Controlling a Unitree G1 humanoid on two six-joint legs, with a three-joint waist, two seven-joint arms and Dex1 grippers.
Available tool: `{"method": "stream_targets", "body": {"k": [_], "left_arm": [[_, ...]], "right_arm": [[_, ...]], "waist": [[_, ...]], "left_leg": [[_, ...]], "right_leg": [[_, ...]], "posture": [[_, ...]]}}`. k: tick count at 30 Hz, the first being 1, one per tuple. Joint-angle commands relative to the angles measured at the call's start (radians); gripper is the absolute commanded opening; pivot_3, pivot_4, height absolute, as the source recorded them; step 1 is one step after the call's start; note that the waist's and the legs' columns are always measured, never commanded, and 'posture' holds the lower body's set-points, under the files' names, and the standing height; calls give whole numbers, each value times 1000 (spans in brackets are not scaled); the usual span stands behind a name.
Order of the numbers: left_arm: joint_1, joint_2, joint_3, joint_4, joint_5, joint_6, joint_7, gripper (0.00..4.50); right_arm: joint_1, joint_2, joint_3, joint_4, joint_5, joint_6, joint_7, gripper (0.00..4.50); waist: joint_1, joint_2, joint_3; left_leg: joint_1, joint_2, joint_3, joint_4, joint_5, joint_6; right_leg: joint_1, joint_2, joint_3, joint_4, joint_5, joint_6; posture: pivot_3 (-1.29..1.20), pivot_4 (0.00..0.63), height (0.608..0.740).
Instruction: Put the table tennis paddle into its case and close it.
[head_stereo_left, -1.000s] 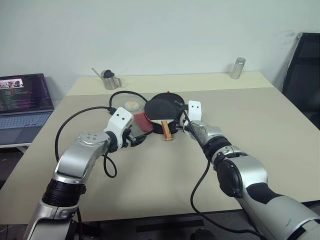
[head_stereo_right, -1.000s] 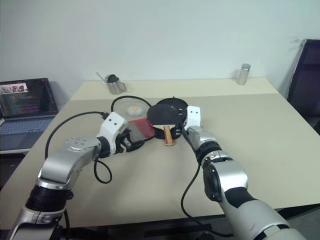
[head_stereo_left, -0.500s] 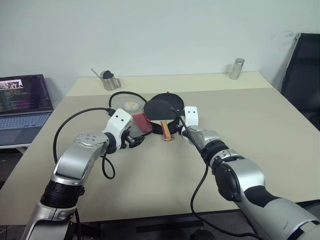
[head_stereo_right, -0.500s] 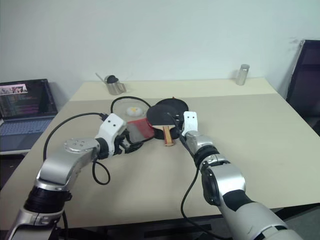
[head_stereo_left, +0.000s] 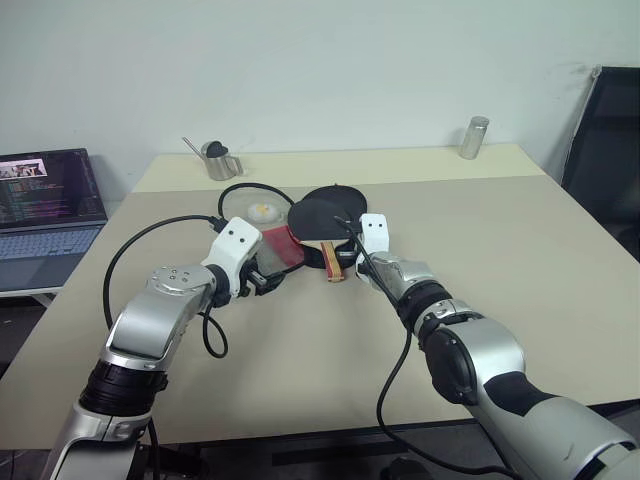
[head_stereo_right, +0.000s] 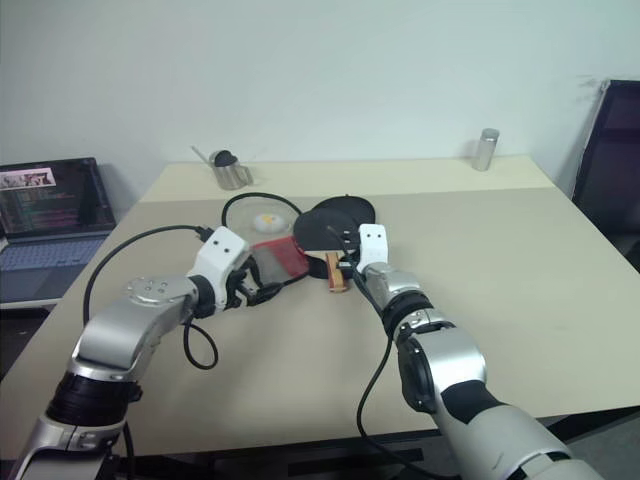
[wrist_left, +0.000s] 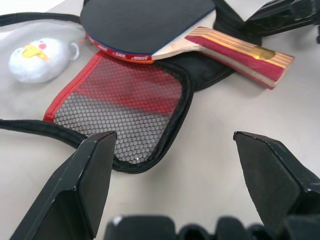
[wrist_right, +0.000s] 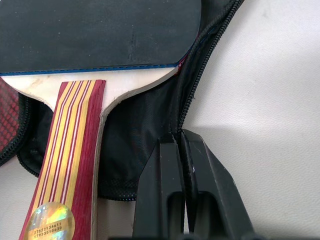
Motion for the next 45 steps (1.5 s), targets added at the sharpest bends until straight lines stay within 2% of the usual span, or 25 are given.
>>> {"method": "stream_targets", "body": {"k": [1, 4, 6, 9, 12, 15, 19, 27, 31, 36, 40, 45], "left_arm": [[-16, 8, 22, -6, 12, -27, 3, 4106], [-19, 9, 19, 6, 15, -35, 1, 4106], [-19, 21, 18, 27, 21, -49, -9, 4106], [-20, 45, 17, 58, 35, -72, -22, 4106], [-28, 47, 21, 76, 35, -84, -30, 4106], [-35, 44, 15, 104, 45, -102, -32, 4106], [-50, 36, 3, 124, 49, -115, -38, 4106], [-68, 34, -8, 150, 58, -135, -56, 4106], [-71, 33, -9, 157, 64, -140, -63, 4106], [-72, 25, -12, 161, 68, -143, -67, 4106], [-66, 21, -12, 158, 70, -142, -68, 4106], [-67, 24, -10, 156, 73, -139, -71, 4106]], "right_arm": [[-24, 2, 11, -25, 1, 19, 41, 18], [-16, -15, 31, -46, -10, 44, 84, 18], [25, -38, 84, -109, -36, 109, 169, 18], [132, -79, 179, -308, -49, 255, 309, 18], [274, -131, 266, -594, -36, 416, 406, 18], [377, -178, 317, -805, -26, 527, 445, 18], [442, -232, 334, -961, -9, 623, 475, 18], [536, -450, 429, -1165, 28, 683, 646, 18], [563, -548, 457, -1199, 38, 673, 709, 18], [538, -552, 428, -1177, 44, 671, 704, 18], [515, -514, 379, -1211, 78, 714, 682, 920], [494, -501, 325, -1251, 109, 786, 639, 2567]], "waist": [[0, 0, 0], [0, 0, 0], [0, 0, 0], [3, 0, 0], [7, 0, 0], [13, 0, 0], [25, 0, 0], [52, 0, 0], [62, -1, 0], [62, -1, 0], [61, -1, 0], [57, -1, 0]], "left_leg": [[0, 0, 0, 0, 0, 0], [0, 0, 0, 0, 0, 0], [0, 0, 0, 0, 0, 0], [-1, 0, 0, 0, 0, 0], [-1, 0, -1, 0, 0, 0], [-2, 0, -2, 0, 0, 0], [-2, -1, -2, 0, 0, 0], [-2, -1, -2, 0, 0, 0], [-2, -1, -2, 0, 0, 0], [-2, -1, -2, 1, 0, 0], [-2, -1, -1, 1, 0, 0], [-2, -1, -1, 1, 0, 0]], "right_leg": [[0, 0, 0, 0, 0, 0], [0, 0, 0, 0, 0, 0], [0, 0, 0, 0, 0, 0], [0, 0, 0, 0, 0, 0], [0, 0, -1, -1, 0, 0], [0, 0, -2, -1, 0, 0], [0, 0, -2, -1, 0, 0], [0, 0, -2, -2, 0, 0], [0, -1, -3, -2, 0, 0], [1, -1, -3, -2, 0, 0], [0, -1, -3, -2, 0, 0], [0, -1, -3, -2, 0, 0]], "posture": [[0, 150, 740], [0, 150, 740], [0, 150, 740], [0, 150, 740], [0, 150, 740], [0, 150, 740], [0, 150, 740], [0, 150, 740], [0, 150, 740], [0, 150, 740], [0, 150, 740], [0, 150, 740]]}}
